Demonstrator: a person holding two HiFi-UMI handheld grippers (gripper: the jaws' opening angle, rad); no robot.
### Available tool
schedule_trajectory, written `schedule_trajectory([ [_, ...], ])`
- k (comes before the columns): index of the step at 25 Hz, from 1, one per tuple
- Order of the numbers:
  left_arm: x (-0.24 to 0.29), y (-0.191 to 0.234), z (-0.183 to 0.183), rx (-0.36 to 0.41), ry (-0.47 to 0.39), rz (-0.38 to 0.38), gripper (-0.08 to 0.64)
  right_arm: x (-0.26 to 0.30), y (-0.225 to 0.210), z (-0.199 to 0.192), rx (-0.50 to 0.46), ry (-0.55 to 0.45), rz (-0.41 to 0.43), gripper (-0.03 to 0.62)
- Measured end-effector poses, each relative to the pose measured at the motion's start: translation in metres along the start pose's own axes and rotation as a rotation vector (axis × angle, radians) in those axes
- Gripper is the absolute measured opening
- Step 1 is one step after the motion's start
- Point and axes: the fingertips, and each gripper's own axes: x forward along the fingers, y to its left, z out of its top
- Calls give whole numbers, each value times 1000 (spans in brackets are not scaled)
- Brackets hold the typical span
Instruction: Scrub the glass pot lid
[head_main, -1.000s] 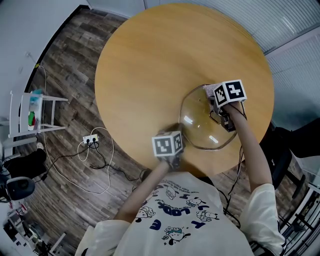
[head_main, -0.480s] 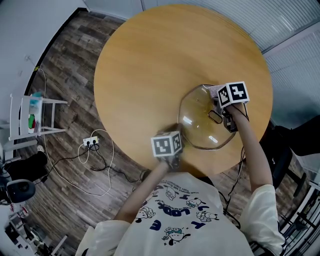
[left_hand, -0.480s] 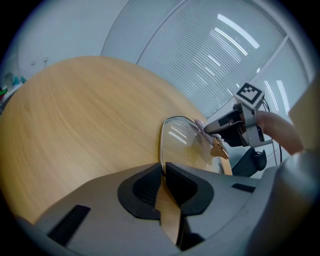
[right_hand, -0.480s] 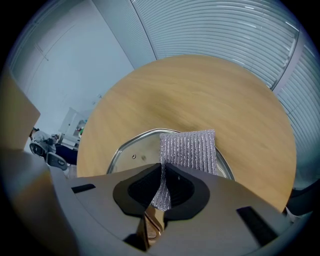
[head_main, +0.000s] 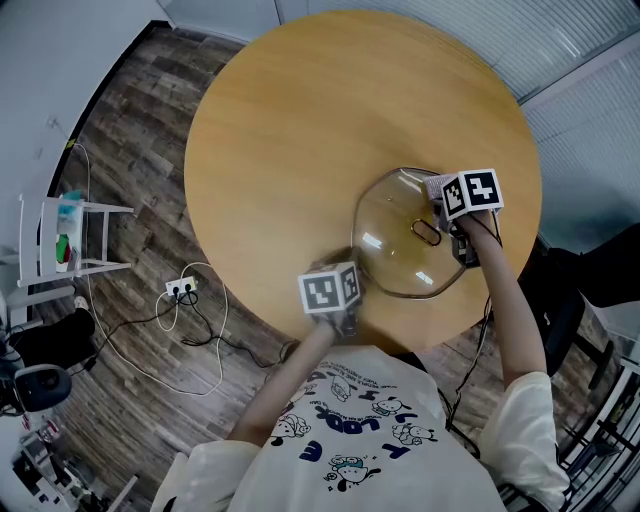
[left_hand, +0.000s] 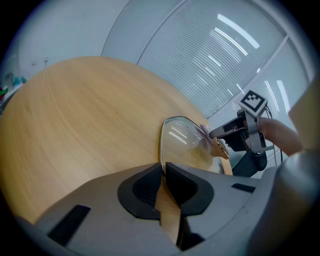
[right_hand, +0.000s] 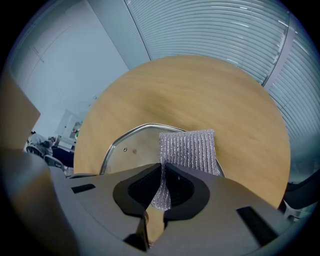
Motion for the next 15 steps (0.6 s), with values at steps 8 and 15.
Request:
schedule_trajectory([
  [8,0,0,1,-3,-1,1,37,-4,-10,-10,9,3,-18,48],
  [15,1,1,2,-1,-1,2,37,-7,-17,-22,29,3,-28,48],
])
